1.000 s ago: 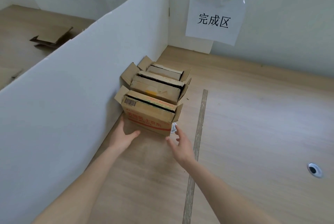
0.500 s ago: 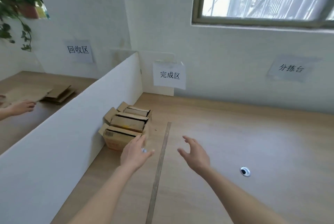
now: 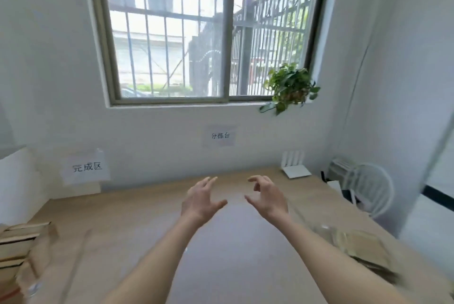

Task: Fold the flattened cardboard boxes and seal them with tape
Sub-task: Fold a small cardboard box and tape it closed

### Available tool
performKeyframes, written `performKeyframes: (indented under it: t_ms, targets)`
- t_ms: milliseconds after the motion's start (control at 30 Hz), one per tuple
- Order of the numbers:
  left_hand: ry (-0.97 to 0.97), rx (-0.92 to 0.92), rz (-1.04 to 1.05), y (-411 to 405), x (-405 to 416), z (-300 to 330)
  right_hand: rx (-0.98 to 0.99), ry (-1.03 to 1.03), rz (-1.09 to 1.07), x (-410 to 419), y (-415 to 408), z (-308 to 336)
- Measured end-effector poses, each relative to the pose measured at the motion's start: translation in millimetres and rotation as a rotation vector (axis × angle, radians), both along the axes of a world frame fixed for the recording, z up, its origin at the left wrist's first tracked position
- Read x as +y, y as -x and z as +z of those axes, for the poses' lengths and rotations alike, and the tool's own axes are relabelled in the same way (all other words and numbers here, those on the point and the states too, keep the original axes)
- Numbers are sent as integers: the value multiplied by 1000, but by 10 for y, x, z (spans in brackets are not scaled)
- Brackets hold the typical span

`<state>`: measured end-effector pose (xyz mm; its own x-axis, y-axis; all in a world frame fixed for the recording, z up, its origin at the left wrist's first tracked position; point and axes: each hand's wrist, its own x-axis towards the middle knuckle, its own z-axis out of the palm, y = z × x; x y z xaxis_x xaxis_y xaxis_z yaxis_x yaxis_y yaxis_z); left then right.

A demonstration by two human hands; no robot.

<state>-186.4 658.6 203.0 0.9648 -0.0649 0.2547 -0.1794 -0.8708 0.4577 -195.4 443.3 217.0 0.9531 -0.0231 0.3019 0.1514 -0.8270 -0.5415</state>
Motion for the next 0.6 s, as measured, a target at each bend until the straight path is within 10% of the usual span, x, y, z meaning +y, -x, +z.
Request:
performKeyframes:
  t_ms: [600]
  targets:
    - [-83,72,-534,-953,-4481,-575,187,82,-522,-4239,134,-600]
